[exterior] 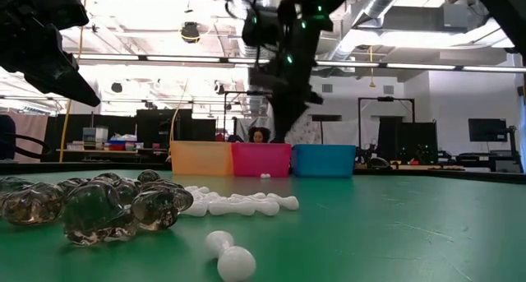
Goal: Sort Halloween decoration
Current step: Put the violet witch hat toy into the red bin
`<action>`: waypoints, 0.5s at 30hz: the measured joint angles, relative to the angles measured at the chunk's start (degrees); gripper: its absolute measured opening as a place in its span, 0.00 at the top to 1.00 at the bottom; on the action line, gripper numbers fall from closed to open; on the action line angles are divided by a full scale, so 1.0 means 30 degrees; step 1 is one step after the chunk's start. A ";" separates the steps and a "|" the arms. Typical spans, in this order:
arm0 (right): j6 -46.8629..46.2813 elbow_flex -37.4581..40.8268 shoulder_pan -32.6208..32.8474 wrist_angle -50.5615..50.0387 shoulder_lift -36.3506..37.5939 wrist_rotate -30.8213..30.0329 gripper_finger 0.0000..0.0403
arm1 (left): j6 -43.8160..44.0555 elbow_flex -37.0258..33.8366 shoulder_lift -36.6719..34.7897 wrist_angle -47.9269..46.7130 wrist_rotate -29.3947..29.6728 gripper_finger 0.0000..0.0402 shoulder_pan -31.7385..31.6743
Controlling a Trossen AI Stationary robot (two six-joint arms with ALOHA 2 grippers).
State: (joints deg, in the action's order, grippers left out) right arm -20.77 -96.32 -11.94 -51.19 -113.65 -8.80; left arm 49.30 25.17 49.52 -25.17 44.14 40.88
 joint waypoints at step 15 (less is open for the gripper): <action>-0.1945 0.1030 -0.0300 0.3350 -0.2133 0.0798 0.51 | 0.0321 0.0000 0.0000 0.0064 0.0393 0.63 0.0007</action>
State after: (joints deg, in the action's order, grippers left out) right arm -26.61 -93.23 -12.84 -41.14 -120.05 -6.40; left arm 50.26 25.17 49.52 -24.98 45.32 40.90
